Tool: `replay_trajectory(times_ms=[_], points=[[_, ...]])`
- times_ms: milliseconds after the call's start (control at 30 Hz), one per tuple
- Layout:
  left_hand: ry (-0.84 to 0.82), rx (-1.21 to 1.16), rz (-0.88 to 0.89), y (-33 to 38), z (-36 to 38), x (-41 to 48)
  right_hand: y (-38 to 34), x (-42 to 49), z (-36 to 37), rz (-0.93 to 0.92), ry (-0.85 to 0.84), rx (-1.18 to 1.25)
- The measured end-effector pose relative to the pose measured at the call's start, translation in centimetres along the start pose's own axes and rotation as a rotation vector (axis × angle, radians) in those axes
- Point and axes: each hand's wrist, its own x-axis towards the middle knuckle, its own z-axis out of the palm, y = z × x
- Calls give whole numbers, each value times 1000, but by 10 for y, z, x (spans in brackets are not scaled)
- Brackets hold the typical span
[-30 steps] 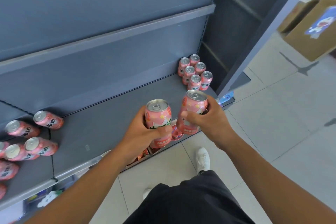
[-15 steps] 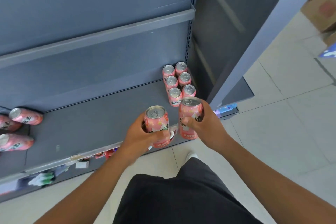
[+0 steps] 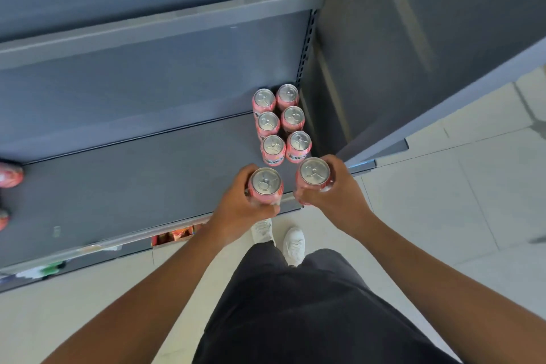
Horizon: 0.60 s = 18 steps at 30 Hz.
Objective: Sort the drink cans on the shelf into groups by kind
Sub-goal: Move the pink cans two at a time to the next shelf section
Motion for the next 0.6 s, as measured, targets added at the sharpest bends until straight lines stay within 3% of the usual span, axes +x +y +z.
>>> replay_trajectory(times_ms=[133,267,400,600], points=[[-57,246,106,-23,-7,29,8,18,2,13,-14,-92],[-64,398,104,-40,-8,46,19,38,9,-31,-71,-184],[-21,431,122,-55,6,62,38,63,20,-59,-129,-204],[92,324,38,-76,30,91,66,97,33,-62,-56,-216]])
